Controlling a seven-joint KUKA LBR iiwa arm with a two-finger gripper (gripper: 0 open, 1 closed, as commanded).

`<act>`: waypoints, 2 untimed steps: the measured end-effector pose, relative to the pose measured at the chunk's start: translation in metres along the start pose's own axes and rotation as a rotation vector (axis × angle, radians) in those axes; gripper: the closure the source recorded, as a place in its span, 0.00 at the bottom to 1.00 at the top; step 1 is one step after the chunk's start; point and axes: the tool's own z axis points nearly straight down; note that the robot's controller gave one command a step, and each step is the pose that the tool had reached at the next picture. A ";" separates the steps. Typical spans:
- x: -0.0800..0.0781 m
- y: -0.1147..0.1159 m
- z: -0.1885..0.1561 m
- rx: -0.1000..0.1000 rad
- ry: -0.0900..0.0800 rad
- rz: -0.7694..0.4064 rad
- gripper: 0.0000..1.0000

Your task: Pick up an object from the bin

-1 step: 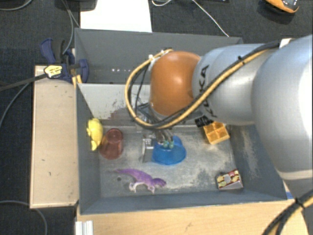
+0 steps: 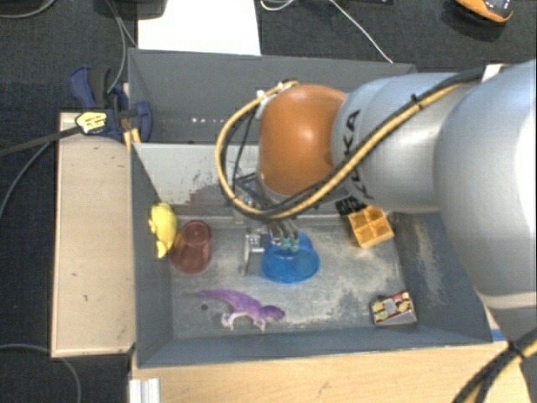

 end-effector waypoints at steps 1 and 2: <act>0.005 -0.067 0.059 0.000 0.002 -0.011 0.00; 0.001 -0.087 0.061 0.000 0.002 -0.038 0.00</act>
Offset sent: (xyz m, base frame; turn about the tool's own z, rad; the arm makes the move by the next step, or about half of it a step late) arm 0.0033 -0.0826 -0.0290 -0.0766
